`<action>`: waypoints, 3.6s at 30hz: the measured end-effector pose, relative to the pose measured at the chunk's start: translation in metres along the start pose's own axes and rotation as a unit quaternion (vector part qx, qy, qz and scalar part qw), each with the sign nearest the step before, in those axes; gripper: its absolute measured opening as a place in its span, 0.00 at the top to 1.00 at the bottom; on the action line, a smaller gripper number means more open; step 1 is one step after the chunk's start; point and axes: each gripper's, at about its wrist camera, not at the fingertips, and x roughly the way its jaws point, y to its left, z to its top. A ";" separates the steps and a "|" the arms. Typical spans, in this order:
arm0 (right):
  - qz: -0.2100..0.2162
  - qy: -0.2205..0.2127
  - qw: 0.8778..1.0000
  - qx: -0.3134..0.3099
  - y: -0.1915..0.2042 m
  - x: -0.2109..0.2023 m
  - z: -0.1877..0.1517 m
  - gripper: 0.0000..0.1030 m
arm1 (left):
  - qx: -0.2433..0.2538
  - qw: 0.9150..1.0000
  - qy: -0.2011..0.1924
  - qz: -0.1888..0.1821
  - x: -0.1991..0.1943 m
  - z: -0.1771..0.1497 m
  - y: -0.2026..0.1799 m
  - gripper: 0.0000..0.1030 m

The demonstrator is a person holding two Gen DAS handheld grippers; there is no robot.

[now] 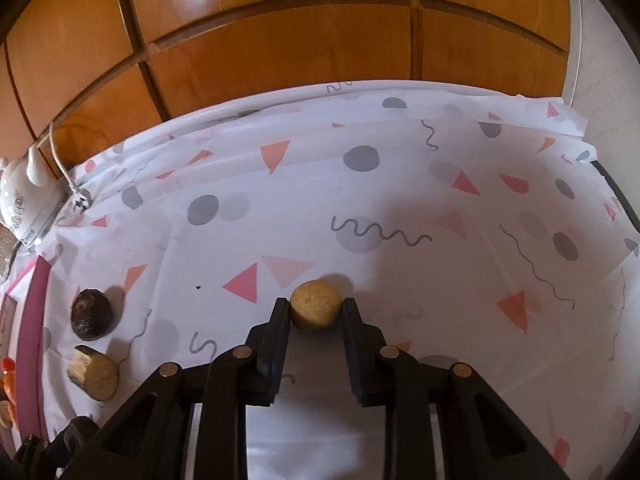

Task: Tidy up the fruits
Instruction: 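Grasp the dark round piece with the left tool while the right tool grasps the beige ball, then drop the dark round piece into the tray while the right tool carries the beige ball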

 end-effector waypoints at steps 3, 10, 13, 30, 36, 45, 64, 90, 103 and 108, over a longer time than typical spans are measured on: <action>0.009 -0.006 1.000 -0.016 0.004 -0.009 -0.006 0.76 | -0.001 1.000 -0.001 -0.002 0.000 0.000 0.001 0.50; 0.035 -0.007 0.999 -0.032 0.015 -0.035 -0.040 0.76 | -0.003 1.000 -0.002 -0.003 -0.001 0.000 0.001 0.51; 0.034 -0.015 0.998 -0.040 0.021 -0.042 -0.053 0.76 | 0.002 1.000 -0.001 0.001 -0.002 0.000 0.000 0.51; 0.011 -0.023 0.997 -0.068 0.031 -0.043 -0.060 0.76 | -0.029 0.999 -0.019 -0.003 -0.046 0.005 0.010 0.51; 0.018 -0.024 0.997 -0.077 0.035 -0.049 -0.065 0.76 | -0.033 0.999 -0.031 0.012 -0.064 0.006 0.016 0.51; 0.045 -0.023 0.995 -0.089 0.046 -0.060 -0.077 0.76 | -0.062 0.996 -0.048 0.031 -0.086 0.008 0.037 0.51; 0.101 -0.032 0.987 -0.118 0.072 -0.087 -0.080 0.76 | -0.125 0.987 -0.067 0.076 -0.113 0.005 0.088 0.51; 0.276 -0.015 0.924 -0.265 0.193 -0.135 -0.111 0.76 | -0.227 0.958 -0.096 0.150 -0.154 -0.014 0.194 0.51; 0.294 0.004 0.909 -0.295 0.216 -0.135 -0.132 0.76 | -0.223 0.958 -0.078 0.160 -0.143 -0.013 0.205 0.51; 0.290 -0.003 0.909 -0.299 0.220 -0.134 -0.126 0.76 | -0.218 0.961 -0.074 0.151 -0.134 0.001 0.206 0.51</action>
